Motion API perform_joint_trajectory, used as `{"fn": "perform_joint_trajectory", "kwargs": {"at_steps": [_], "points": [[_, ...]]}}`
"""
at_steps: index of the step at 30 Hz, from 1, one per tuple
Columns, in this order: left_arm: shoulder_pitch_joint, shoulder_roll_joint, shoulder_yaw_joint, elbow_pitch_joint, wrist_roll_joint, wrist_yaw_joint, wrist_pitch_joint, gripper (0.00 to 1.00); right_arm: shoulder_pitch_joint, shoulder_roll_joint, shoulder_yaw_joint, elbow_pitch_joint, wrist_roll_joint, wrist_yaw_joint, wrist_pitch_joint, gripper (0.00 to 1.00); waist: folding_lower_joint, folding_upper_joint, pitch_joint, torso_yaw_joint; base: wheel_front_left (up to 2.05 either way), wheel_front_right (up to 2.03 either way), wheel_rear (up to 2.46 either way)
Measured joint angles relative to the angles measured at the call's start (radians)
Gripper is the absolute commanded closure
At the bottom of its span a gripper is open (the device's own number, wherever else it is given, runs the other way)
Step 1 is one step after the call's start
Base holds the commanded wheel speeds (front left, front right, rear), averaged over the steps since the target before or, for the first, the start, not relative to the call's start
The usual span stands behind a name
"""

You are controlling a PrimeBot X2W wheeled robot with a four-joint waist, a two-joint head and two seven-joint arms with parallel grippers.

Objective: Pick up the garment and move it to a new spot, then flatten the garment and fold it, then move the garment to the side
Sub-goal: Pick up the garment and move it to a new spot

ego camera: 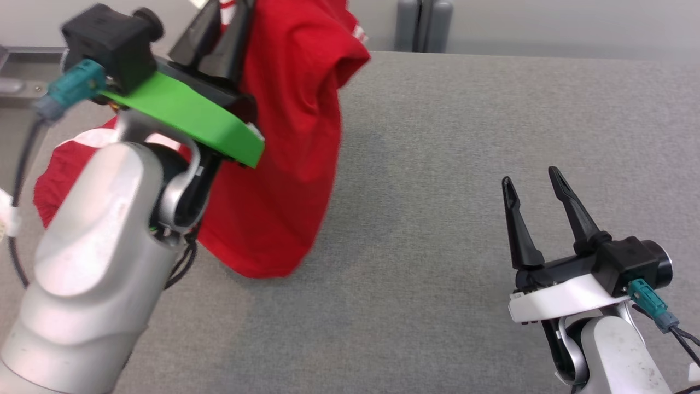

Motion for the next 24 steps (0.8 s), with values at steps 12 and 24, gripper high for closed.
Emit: {"fn": "perform_joint_trajectory", "kwargs": {"at_steps": [12, 24], "points": [[0.019, -0.192, -0.108, 0.146, 0.025, 0.026, -0.074, 1.0, -0.027, 0.001, -0.018, -0.027, 0.073, 0.0, 0.0, 0.0, 0.0, 0.0, 0.027, -0.204, 0.0, 0.0, 0.0], [-0.042, -0.244, -0.091, 0.501, 0.011, 0.01, -0.179, 0.0, -0.04, 0.001, -0.012, -0.028, 0.116, 0.0, 0.0, 0.0, 0.0, 0.0, 0.107, -0.403, 0.0, 0.0, 0.0]]}}
